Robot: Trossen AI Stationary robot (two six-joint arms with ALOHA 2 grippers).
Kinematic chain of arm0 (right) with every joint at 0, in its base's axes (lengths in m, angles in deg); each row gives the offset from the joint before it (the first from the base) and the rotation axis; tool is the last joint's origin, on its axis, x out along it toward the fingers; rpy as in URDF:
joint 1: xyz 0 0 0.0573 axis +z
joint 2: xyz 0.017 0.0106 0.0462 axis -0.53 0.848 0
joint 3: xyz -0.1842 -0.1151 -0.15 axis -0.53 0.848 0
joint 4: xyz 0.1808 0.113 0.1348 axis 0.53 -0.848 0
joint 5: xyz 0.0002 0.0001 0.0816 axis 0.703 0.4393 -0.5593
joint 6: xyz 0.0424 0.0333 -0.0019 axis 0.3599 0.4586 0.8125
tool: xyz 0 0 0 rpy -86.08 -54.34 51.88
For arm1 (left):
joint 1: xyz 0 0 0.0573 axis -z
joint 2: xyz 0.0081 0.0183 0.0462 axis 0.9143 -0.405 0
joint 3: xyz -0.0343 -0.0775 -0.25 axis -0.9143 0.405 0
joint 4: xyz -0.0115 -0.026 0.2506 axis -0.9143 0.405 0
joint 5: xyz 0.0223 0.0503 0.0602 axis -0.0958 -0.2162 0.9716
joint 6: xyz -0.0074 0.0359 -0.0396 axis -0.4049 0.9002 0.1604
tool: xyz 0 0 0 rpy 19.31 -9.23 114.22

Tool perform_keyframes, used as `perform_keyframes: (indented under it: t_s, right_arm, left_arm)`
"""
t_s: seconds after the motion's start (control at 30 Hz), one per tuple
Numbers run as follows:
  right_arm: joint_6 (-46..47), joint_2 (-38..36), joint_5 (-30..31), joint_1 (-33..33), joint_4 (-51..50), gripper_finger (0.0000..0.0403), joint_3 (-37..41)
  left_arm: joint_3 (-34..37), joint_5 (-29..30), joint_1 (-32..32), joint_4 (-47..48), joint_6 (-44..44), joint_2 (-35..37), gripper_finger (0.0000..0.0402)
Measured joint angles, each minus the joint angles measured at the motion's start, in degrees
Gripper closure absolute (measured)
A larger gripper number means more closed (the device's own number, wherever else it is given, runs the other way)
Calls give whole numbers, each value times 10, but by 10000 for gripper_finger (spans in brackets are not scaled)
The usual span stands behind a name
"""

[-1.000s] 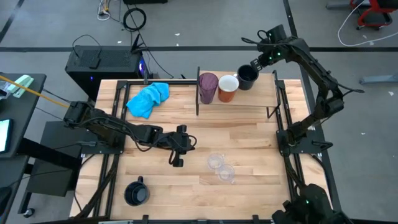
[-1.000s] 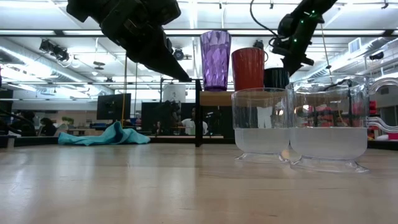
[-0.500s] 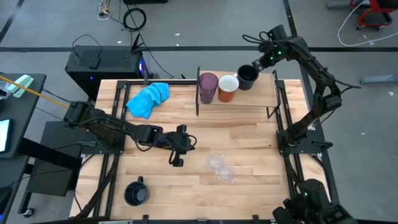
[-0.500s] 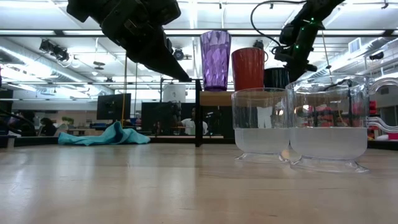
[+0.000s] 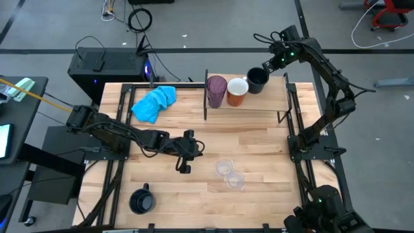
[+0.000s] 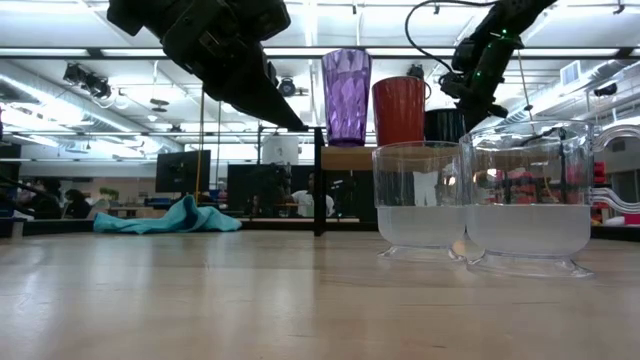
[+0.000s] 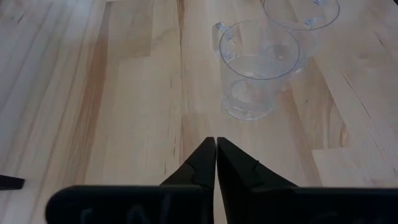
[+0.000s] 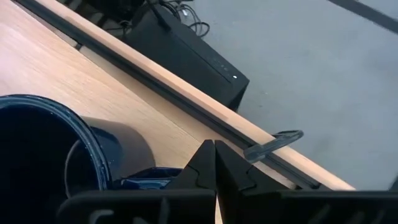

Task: Stack small to large cups/mugs on shelf
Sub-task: Adjust the mugs on the shelf

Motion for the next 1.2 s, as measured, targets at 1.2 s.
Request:
perform_keyframes:
  t_s: [1.2]
  right_arm:
    - [-18,0,-26,-6,-14,401,0]
  left_arm:
    - [0,0,0,1,0,0,378]
